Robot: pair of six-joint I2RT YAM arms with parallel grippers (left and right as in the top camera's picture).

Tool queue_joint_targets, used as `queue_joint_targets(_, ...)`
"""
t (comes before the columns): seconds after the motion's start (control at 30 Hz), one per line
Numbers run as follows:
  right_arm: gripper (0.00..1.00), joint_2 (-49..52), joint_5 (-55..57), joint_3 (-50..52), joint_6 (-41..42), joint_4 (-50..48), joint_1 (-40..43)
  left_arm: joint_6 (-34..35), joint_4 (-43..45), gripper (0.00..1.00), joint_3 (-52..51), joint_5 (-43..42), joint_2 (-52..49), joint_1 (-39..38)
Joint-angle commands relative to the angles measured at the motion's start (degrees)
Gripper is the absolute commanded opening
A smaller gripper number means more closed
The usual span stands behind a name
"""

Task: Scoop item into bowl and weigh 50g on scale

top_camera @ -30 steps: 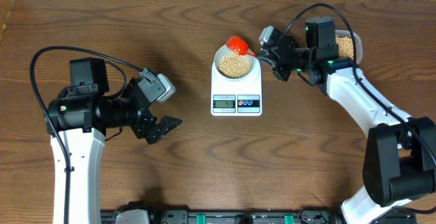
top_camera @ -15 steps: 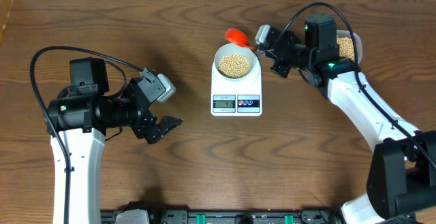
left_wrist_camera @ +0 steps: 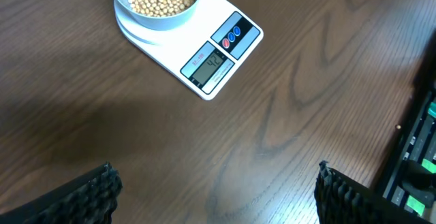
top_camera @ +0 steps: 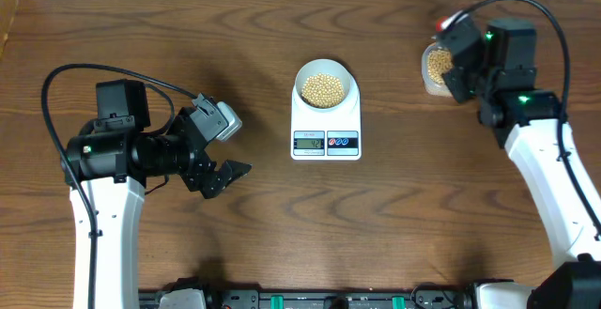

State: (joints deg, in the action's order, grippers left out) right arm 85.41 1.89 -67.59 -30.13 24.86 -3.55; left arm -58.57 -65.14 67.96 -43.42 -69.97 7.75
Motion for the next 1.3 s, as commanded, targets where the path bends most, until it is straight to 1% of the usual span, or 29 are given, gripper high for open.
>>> queue_joint_targets(0.0, 0.01, 1.81, 3.98, 0.11, 3.82, 2.29, 1.62, -0.74, -0.2, 0.93, 1.53, -0.92, 0.37, -0.11)
queue_joint_targets(0.07, 0.01, 2.97, 3.39, 0.11, 9.42, 2.14, 2.93, -0.74, -0.2, 0.93, 1.55, -0.92, 0.37, -0.11)
queue_joint_targets(0.13, 0.01, 3.52, 1.42, 0.11, 11.87, 1.75, 4.26, -0.74, -0.2, 0.93, 1.55, -0.92, 0.37, -0.11)
queue_joint_targets(0.3, 0.01, 5.64, -0.39, 0.11, 15.26, 2.38, 7.04, -0.74, -0.2, 0.93, 1.55, -0.92, 0.37, -0.11)
queue_joint_targets(0.5, 0.01, 10.75, -1.66, 0.11, 19.28, 1.07, 7.48, -0.74, -0.2, 0.93, 1.53, -0.92, 0.37, -0.11)
queue_joint_targets(0.57, 0.01, 12.68, -3.28, 0.11, 20.98, 0.26, 7.48, -0.74, -0.2, 0.93, 1.55, -0.92, 0.37, -0.11)
queue_joint_targets(0.63, 0.01, 14.05, -7.89, 0.11, 23.54, -0.68, 7.48, -0.74, -0.2, 0.93, 1.55, -0.92, 0.37, -0.11)
queue_joint_targets(0.67, 0.01, 14.38, -11.43, 0.11, 24.57, -1.18, 7.48, -0.74, -0.2, 0.93, 1.55, -0.92, 0.37, -0.11)
queue_joint_targets(0.77, 0.01, 14.36, -16.5, 0.11, 27.28, -2.1, 7.61, -0.74, -0.2, 0.93, 1.55, -0.92, 0.37, -0.11)
queue_joint_targets(1.0, 0.01, 14.36, -22.01, 0.11, 33.64, -1.46, 9.44, -0.74, -0.2, 0.93, 1.53, -0.92, 0.37, -0.11)
queue_joint_targets(1.17, 0.01, 14.36, -22.34, 0.11, 36.3, -0.15, 12.44, -0.74, -0.2, 0.93, 1.53, -0.92, 0.37, -0.11)
queue_joint_targets(1.27, 0.01, 14.36, -26.45, 0.11, 38.25, -0.2, 14.38, -0.74, -0.2, 0.93, 1.55, -0.92, 0.37, -0.11)
